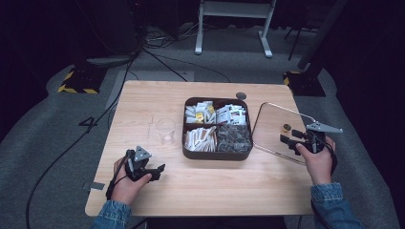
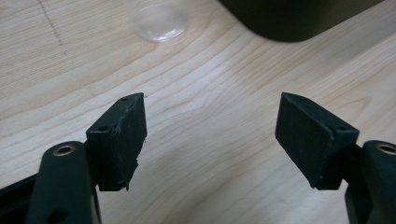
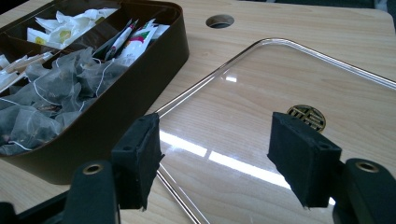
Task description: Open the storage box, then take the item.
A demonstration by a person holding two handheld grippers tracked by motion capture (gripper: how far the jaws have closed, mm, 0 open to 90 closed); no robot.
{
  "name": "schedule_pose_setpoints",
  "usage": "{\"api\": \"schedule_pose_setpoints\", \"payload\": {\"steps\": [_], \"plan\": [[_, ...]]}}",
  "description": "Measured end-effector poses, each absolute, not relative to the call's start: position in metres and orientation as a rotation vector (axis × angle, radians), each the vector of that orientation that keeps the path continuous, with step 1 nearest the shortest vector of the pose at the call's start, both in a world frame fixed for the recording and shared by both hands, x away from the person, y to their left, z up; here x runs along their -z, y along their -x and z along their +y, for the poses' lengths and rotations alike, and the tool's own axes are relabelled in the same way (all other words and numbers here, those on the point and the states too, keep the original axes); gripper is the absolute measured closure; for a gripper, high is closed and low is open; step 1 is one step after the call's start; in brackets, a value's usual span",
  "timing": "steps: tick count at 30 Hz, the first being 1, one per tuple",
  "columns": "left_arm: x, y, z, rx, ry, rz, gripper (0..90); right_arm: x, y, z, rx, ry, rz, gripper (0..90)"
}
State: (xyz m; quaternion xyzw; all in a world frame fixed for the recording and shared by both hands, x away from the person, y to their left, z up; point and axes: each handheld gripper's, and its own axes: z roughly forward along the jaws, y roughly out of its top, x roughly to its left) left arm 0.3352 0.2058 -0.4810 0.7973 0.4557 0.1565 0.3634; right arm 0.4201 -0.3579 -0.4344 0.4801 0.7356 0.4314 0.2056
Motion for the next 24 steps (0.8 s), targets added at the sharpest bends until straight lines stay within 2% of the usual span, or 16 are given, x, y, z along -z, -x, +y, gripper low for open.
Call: {"api": "schedule_pose_setpoints", "payload": {"steps": [5,14,24], "plan": [[0.475,-0.332,0.198,-0.310,-2.022,1.160,26.3,0.436,-0.418,-0.357,-1.199,-1.330,2.061,34.8],[0.460,-0.336,0.176,-0.317,-2.005,1.089,26.3,0.436,-0.408,-0.362,-1.196,-1.300,2.061,33.0],[0.424,-0.346,0.140,-0.358,-2.036,0.955,26.5,0.431,-0.399,-0.360,-1.205,-1.278,2.051,32.4]]}}
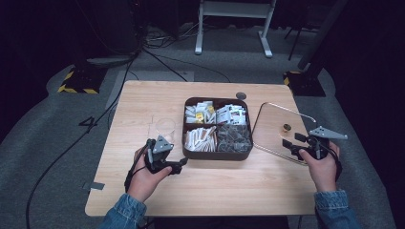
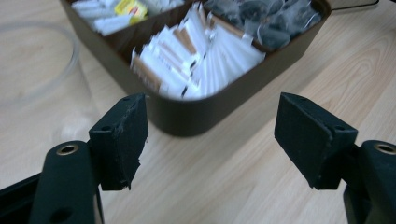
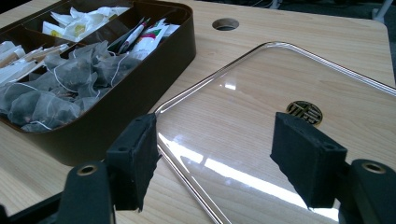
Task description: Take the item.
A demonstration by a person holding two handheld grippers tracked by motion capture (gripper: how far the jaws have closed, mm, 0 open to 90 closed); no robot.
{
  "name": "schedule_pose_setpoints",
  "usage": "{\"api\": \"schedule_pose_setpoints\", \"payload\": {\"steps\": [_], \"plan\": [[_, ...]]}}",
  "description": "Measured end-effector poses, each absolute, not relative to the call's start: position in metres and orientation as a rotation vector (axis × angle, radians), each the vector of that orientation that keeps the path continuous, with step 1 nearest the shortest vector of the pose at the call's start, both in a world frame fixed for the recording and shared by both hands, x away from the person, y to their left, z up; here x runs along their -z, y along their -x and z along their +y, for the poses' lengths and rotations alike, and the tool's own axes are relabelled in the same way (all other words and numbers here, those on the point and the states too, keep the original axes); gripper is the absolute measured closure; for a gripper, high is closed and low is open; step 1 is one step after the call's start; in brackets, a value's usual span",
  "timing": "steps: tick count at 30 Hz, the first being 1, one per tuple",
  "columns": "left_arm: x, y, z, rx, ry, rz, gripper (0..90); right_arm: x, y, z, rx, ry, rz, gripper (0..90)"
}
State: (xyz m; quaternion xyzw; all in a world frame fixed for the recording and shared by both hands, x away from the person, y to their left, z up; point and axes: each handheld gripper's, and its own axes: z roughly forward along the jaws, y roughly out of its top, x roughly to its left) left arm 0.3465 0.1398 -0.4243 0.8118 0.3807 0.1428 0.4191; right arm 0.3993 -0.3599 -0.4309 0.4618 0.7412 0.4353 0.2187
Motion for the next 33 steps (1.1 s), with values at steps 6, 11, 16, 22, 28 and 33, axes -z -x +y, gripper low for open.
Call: {"api": "schedule_pose_setpoints", "payload": {"steps": [6,11,16,22,28,33], "plan": [[0.407,-0.366,0.118,-0.354,-2.015,0.908,27.5,0.432,-0.399,-0.354,-1.206,-1.249,2.076,31.9],[0.399,-0.383,0.105,-0.319,-2.011,0.888,27.6,0.432,-0.398,-0.353,-1.213,-1.242,2.081,31.7],[0.399,-0.394,0.095,-0.313,-2.026,0.884,27.6,0.434,-0.392,-0.357,-1.207,-1.247,2.077,31.6],[0.405,-0.404,0.079,-0.315,-2.057,0.873,27.8,0.436,-0.384,-0.365,-1.192,-1.270,2.067,31.7],[0.407,-0.418,0.058,-0.293,-2.066,0.836,31.3,0.436,-0.381,-0.367,-1.188,-1.266,2.062,31.5],[0.411,-0.431,0.040,-0.283,-2.119,0.756,29.6,0.437,-0.380,-0.370,-1.186,-1.270,2.061,31.5]]}}
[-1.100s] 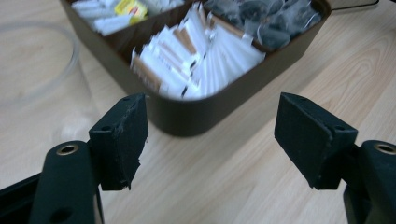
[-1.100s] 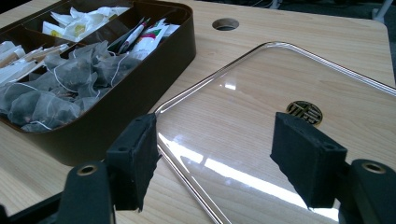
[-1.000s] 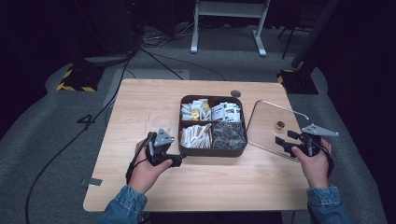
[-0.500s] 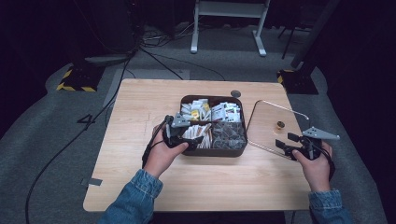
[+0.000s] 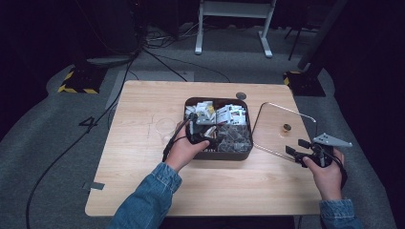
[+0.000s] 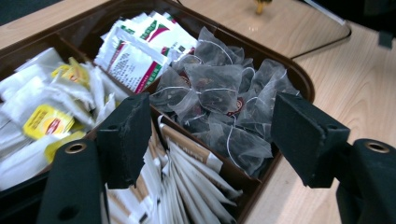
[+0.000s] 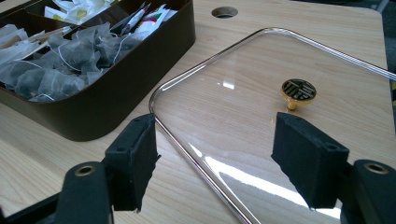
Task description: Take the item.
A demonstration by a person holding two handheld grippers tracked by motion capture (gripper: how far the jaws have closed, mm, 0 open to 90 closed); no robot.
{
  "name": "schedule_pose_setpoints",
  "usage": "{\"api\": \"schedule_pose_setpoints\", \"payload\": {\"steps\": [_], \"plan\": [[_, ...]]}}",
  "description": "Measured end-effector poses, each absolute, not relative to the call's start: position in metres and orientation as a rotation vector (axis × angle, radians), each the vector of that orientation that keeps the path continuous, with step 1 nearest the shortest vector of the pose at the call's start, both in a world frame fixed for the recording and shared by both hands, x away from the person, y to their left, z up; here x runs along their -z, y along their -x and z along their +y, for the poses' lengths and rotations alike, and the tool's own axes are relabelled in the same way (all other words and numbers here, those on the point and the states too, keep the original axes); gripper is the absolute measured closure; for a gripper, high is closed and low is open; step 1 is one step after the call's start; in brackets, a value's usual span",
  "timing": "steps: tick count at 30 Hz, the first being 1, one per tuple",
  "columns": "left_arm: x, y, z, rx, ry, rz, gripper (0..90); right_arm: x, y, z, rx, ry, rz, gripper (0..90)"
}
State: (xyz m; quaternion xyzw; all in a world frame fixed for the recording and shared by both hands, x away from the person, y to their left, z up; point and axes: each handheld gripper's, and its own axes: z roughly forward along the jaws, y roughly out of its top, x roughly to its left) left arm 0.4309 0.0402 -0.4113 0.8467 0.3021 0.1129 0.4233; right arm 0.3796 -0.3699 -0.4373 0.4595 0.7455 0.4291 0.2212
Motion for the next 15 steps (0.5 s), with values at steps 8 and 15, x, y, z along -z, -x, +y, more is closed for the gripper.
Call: {"api": "schedule_pose_setpoints", "payload": {"steps": [8,15], "plan": [[0.421,-0.444,0.012,-0.264,-2.133,0.713,25.0,0.436,-0.378,-0.372,-1.192,-1.269,2.055,31.5],[0.421,-0.454,-0.001,-0.233,-2.153,0.678,35.2,0.438,-0.379,-0.372,-1.189,-1.268,2.064,31.5]]}}
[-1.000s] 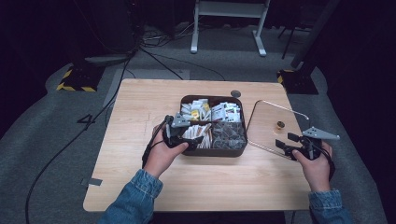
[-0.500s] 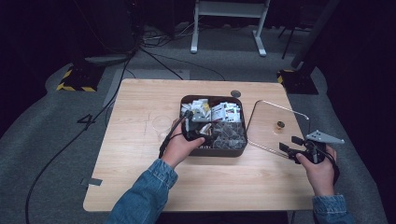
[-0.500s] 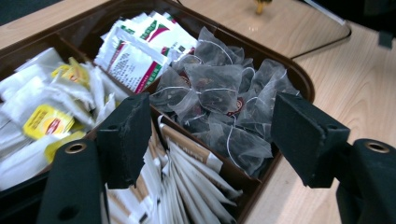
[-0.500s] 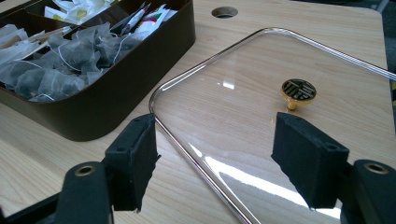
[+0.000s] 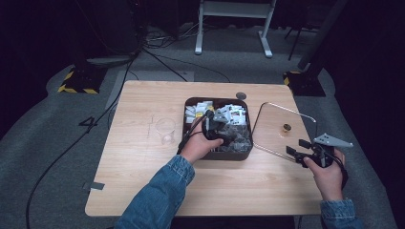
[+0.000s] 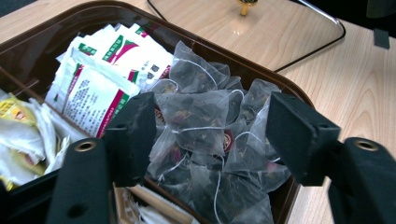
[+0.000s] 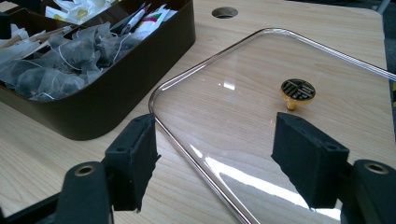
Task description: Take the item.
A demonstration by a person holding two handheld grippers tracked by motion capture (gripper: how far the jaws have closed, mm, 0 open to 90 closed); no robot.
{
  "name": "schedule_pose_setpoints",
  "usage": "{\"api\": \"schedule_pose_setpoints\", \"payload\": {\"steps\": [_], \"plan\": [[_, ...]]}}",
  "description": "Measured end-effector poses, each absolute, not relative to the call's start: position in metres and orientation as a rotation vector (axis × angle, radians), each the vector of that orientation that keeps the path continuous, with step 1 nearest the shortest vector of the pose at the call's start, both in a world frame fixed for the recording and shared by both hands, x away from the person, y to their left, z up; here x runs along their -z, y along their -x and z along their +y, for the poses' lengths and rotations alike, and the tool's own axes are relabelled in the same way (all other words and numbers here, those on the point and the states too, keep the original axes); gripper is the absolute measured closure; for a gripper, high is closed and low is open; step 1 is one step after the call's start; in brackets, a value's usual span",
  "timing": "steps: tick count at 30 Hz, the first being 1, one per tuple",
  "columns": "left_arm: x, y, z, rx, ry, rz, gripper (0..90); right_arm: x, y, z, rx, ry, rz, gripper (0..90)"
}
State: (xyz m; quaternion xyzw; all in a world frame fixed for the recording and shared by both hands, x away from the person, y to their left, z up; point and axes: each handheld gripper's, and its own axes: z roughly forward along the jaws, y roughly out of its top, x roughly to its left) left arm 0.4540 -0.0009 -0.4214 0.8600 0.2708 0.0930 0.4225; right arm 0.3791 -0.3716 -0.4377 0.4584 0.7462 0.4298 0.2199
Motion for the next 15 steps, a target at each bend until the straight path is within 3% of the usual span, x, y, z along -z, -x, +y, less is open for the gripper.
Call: {"api": "schedule_pose_setpoints", "payload": {"steps": [2,4,15], "plan": [[0.422,-0.456,-0.005,-0.205,-2.167,0.635,43.7,0.438,-0.379,-0.371,-1.188,-1.271,2.065,31.5],[0.423,-0.457,-0.008,-0.192,-2.172,0.616,46.4,0.438,-0.379,-0.371,-1.188,-1.272,2.064,31.5],[0.436,-0.481,-0.019,-0.128,-2.266,0.579,50.4,0.439,-0.379,-0.370,-1.189,-1.265,2.077,31.4]]}}
